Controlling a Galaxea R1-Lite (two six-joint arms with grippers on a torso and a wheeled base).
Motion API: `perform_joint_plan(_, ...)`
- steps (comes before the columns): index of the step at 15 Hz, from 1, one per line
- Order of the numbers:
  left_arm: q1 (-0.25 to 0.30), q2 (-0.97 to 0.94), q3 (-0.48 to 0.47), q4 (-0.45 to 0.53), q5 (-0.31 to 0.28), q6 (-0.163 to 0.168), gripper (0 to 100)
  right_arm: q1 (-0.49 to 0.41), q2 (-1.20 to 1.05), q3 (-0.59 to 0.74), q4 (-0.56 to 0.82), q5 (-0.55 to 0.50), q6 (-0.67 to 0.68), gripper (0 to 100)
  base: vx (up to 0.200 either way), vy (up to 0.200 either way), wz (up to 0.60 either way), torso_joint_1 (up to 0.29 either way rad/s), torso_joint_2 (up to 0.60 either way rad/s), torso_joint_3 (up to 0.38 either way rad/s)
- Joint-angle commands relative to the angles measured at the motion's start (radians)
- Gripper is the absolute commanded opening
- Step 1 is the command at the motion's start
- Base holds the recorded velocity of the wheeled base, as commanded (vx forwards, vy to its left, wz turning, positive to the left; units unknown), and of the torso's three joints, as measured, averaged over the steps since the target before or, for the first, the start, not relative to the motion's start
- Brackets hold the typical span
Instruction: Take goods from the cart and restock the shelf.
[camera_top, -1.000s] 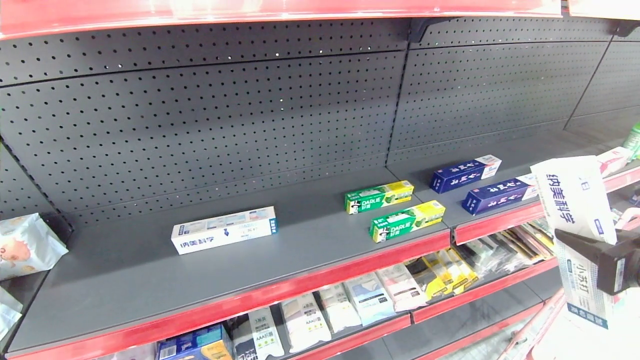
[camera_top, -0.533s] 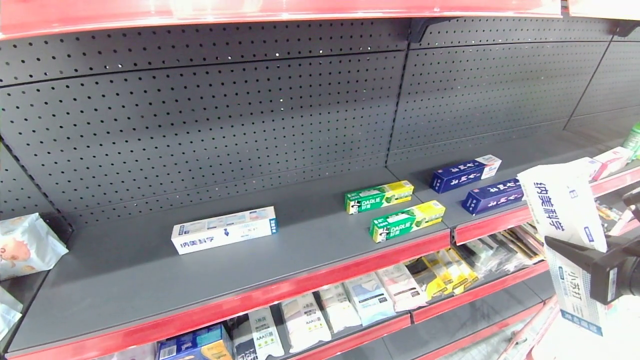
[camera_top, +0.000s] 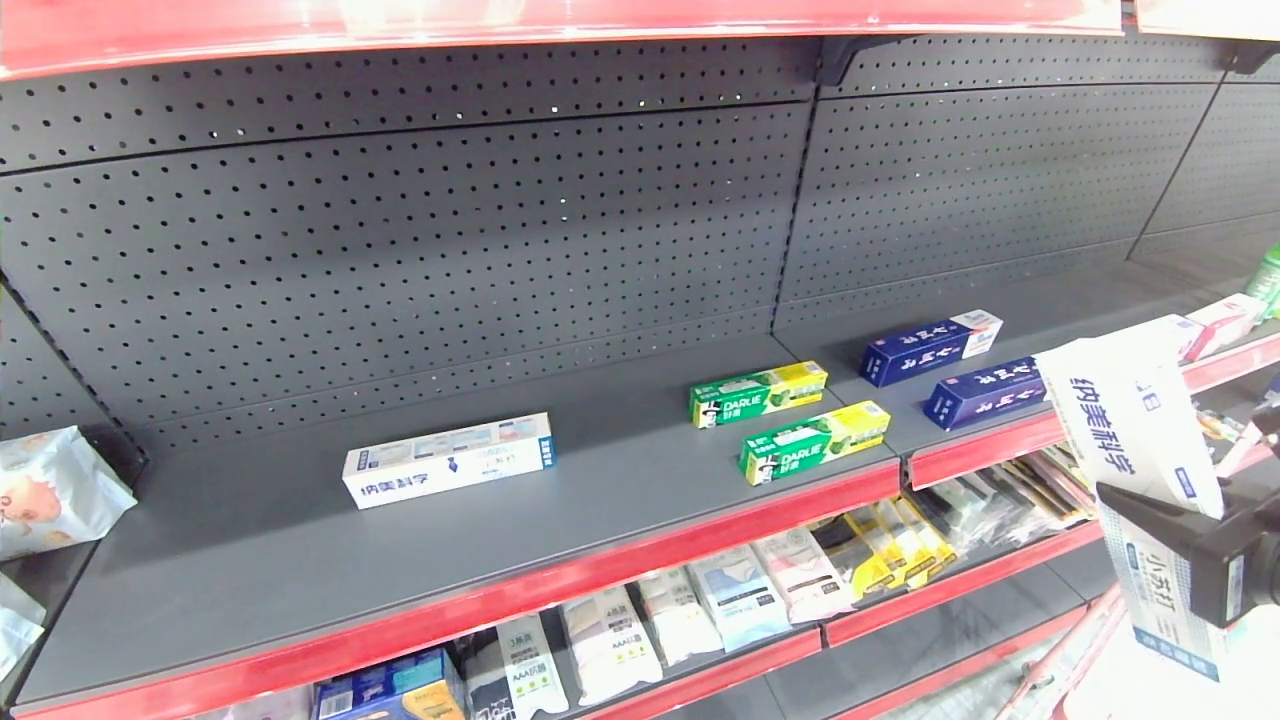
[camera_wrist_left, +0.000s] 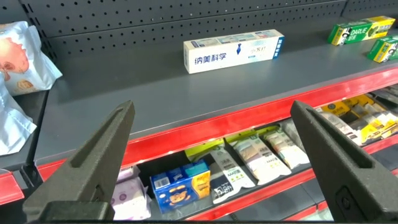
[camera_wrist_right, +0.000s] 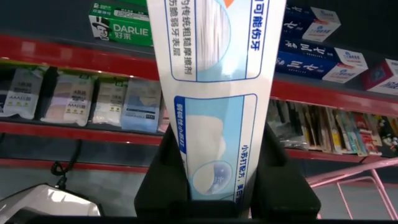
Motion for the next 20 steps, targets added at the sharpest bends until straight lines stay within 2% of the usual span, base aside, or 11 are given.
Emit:
perform_joint_plan(1, 0.0, 0.0, 0.0, 0.0, 0.0, -0.001, 100, -0.002, -0.006, 0.002, -0.001, -0.024, -0.002, 0, 0.0, 0.0, 0.0, 0.0, 0.0, 0.0)
perform_joint_plan(4, 0.0, 0.0, 0.002, 0.0, 0.0, -0.001, 100, -0.001, -0.005, 0.002, -0.001, -0.04, -0.002, 0, 0.0, 0.0, 0.6, 0.002, 0.0, 0.002)
perform_joint_plan(9, 0.0, 0.0, 0.0, 0.0, 0.0, 0.0, 100, -0.004, -0.025, 0.007, -0.002, -0.042, -0.002, 0, 0.0, 0.0, 0.0, 0.0, 0.0, 0.0)
perform_joint_plan(14, 0.0, 0.0, 0.0, -0.002, 0.0, 0.007, 100, -0.035, -0.109, 0.079, -0.002, -0.037, 0.014, 0, 0.0, 0.0, 0.0, 0.0, 0.0, 0.0)
perform_joint_plan(15, 0.0, 0.002, 0.0, -0.002, -0.005, 0.028, 100, -0.047, -0.121, 0.085, -0.002, -0.034, 0.035, 0, 0.0, 0.0, 0.0, 0.0, 0.0, 0.0)
perform_joint_plan(16, 0.0, 0.005, -0.014, -0.002, -0.013, 0.063, 100, -0.048, -0.135, 0.085, -0.002, -0.036, 0.069, 0, 0.0, 0.0, 0.0, 0.0, 0.0, 0.0)
perform_joint_plan(17, -0.013, 0.098, -0.129, 0.008, -0.013, 0.059, 100, -0.051, -0.137, 0.075, -0.002, -0.042, 0.083, 0, 0.0, 0.0, 0.0, 0.0, 0.0, 0.0)
perform_joint_plan(18, -0.016, 0.318, -0.282, 0.0, 0.003, 0.0, 100, -0.078, -0.12, 0.048, -0.002, -0.04, 0.084, 0, 0.0, 0.0, 0.0, 0.0, 0.0, 0.0)
perform_joint_plan(19, -0.014, 0.451, -0.388, -0.005, 0.018, -0.061, 100, -0.099, -0.092, 0.021, -0.002, -0.04, 0.083, 0, 0.0, 0.0, 0.0, 0.0, 0.0, 0.0)
perform_joint_plan(20, -0.014, 0.563, -0.454, -0.005, 0.046, -0.055, 100, -0.108, -0.072, -0.004, -0.008, -0.043, 0.081, 0, 0.0, 0.0, 0.0, 0.0, 0.0, 0.0)
